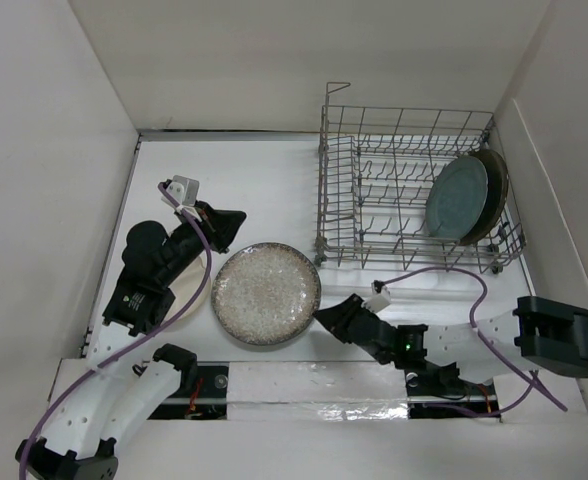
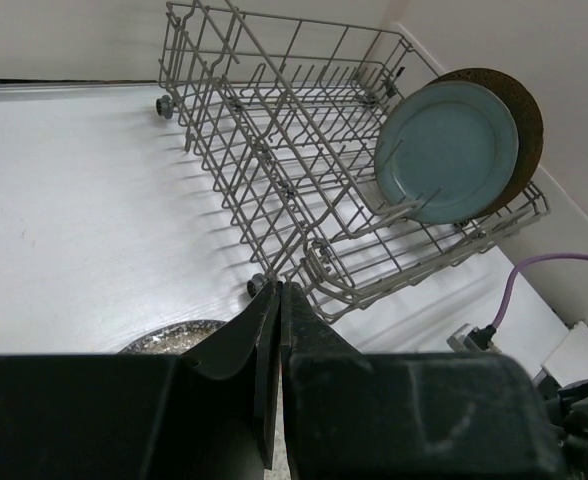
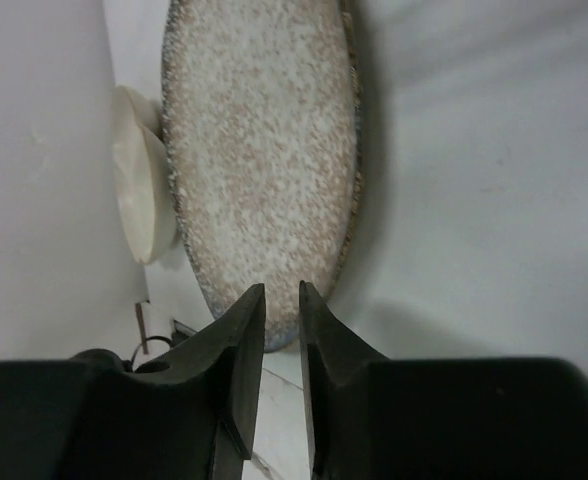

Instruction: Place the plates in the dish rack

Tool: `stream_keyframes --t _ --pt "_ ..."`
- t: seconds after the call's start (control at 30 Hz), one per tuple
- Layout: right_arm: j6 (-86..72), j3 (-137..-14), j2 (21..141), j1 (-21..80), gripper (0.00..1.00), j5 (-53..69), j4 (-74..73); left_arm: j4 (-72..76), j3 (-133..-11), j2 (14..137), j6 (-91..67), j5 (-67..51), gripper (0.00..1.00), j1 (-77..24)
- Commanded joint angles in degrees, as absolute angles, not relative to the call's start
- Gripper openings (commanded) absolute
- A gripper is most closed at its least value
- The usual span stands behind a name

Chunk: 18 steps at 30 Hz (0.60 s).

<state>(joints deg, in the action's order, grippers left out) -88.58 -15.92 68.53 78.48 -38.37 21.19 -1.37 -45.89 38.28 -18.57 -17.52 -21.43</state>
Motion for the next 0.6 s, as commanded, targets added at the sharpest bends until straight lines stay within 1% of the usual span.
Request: stream_keyframes --t 0.0,0.03,0.13,0.27,0.4,0.5,0.57 --pt "-85.51 -15.64 71.79 76.65 0.32 -37.45 32.34 1.23 -47.37 37.53 -19.16 -18.55 0.00 -21.80" --pt "-86.47 -15.56 72.85 75.94 0.43 -37.09 32.43 1.14 -47.37 37.44 -19.16 -18.54 0.00 -21.80" --pt "-88.76 -15.21 77.94 74.54 0.56 -34.02 35.32 1.06 -47.55 37.35 -19.16 -18.46 0.00 -21.80" --pt "-92.28 -14.68 84.19 74.53 0.56 -32.17 38.40 0.97 -47.46 37.44 -19.07 -18.37 0.00 -21.80" --pt "-91.85 -16.34 90.08 73.48 0.56 -28.66 41.30 1.05 -47.46 37.62 -19.07 -18.46 0.00 -21.80" --pt "-92.19 -15.83 94.65 72.95 0.53 -27.69 47.62 0.88 -47.46 37.53 -18.98 -18.37 0.00 -21.80" --pt "-93.68 -14.95 96.76 72.42 0.49 -27.69 52.79 0.88 -47.46 37.62 -18.90 -18.28 0.00 -21.80"
